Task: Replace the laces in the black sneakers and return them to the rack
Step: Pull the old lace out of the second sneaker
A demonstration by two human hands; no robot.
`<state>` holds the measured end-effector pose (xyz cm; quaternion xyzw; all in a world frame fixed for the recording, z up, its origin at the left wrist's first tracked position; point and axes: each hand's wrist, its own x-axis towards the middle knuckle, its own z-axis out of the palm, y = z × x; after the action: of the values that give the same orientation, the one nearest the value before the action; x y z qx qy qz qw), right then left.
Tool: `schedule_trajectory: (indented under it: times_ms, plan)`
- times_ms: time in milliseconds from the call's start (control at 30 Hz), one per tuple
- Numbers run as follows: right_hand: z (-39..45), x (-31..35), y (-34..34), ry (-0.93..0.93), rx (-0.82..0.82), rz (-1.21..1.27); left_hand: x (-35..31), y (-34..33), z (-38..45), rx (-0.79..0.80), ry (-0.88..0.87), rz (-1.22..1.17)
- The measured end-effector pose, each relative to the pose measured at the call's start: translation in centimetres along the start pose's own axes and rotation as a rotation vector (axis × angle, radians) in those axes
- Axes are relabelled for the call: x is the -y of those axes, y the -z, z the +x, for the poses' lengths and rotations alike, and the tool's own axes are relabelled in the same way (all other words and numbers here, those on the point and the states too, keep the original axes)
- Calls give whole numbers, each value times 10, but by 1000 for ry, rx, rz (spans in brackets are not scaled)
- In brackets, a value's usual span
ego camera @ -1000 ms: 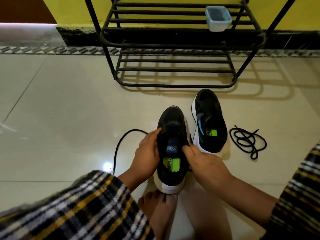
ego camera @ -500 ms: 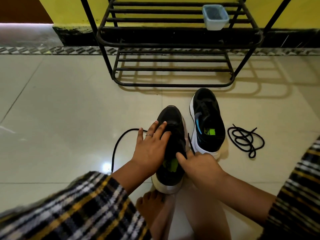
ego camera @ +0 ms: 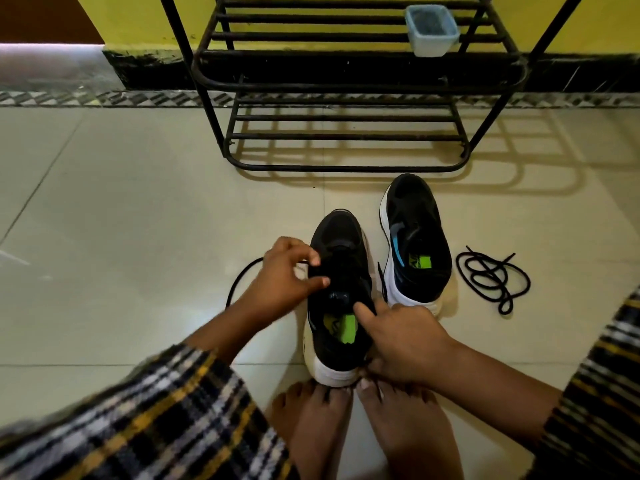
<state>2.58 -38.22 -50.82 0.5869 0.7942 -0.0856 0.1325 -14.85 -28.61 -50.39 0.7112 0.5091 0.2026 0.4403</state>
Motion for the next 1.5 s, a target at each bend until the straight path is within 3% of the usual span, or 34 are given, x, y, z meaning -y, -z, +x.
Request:
schedule_trajectory:
  times_ms: [67, 133, 200, 333, 567, 700, 1167, 1233, 1367, 1500]
  plan:
    - [0, 1, 2, -12, 25, 34, 0, 8, 2, -75, 155, -359]
    - [-1, 1, 2, -19, 53, 54, 3, 17, 6, -254, 284, -681]
    - [-4, 0, 0, -31, 51, 69, 8, 30, 10, -396, 352, -760]
    - [-4, 0, -1, -28, 59, 75, 11, 32, 9, -421, 314, -559]
    - [-2, -1, 0, -5, 96, 65, 0, -3, -2, -16, -81, -7]
    - [-2, -2, 1, 4, 101, 51, -6, -6, -7, 26, -302, 324]
    - [-1, 0, 4, 5, 133, 69, -15, -5, -10, -28, -197, 564]
    - [-1, 0, 5, 7, 124, 50, -17, 0, -5, -44, -170, 442]
    - [4, -2, 3, 42, 65, -56, -35, 19, 0, 52, 82, -257]
    - [8, 0, 4, 75, 47, -86, -38, 31, 4, 100, 322, -687]
